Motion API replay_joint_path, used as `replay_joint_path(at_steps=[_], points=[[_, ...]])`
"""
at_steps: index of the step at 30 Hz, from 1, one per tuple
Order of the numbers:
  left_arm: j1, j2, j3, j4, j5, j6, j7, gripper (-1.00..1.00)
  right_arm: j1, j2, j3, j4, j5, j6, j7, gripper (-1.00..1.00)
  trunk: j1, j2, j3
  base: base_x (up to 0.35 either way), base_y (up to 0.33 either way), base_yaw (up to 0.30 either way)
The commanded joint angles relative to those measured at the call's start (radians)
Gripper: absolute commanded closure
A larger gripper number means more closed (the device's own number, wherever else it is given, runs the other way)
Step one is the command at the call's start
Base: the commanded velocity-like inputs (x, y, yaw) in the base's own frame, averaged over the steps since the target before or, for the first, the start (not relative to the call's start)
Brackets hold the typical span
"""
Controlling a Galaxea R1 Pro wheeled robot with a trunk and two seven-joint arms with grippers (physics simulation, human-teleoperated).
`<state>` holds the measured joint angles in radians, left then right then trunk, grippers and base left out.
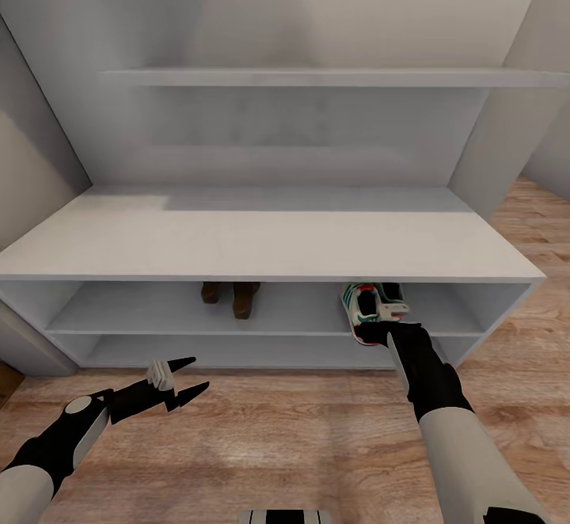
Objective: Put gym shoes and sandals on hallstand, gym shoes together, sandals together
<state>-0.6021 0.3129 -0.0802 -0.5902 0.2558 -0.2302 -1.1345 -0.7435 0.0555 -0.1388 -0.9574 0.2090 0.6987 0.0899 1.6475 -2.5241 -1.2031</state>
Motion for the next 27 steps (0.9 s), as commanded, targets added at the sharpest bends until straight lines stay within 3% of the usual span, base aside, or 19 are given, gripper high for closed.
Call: replay_joint_path(at_steps=[1,19,24,27], points=[[-0.001,0.002,-0.007,0.001,0.008,-0.005,0.001,-1.00,-0.001,0.001,-0.004,-0.001,0.010,0.004,0.008,1.00,0.000,0.000,-0.001,0.000,0.000,0.000],[-0.001,0.002,-0.007,0.000,0.008,-0.005,0.001,-1.00,-0.001,0.001,-0.002,-0.001,0.010,0.004,0.008,1.00,0.000,-0.001,-0.005,0.000,0.000,0.000],[-0.001,0.002,-0.008,0.000,0.008,-0.005,0.001,-1.00,-0.001,0.001,-0.002,-0.001,0.010,0.004,0.008,1.00,0.002,-0.002,-0.024,0.000,0.000,0.000],[-0.001,0.002,-0.007,0.000,0.008,-0.005,0.001,-1.00,-0.001,0.001,-0.002,-0.001,0.010,0.004,0.008,1.00,0.002,-0.002,-0.024,0.000,0.000,0.000]])
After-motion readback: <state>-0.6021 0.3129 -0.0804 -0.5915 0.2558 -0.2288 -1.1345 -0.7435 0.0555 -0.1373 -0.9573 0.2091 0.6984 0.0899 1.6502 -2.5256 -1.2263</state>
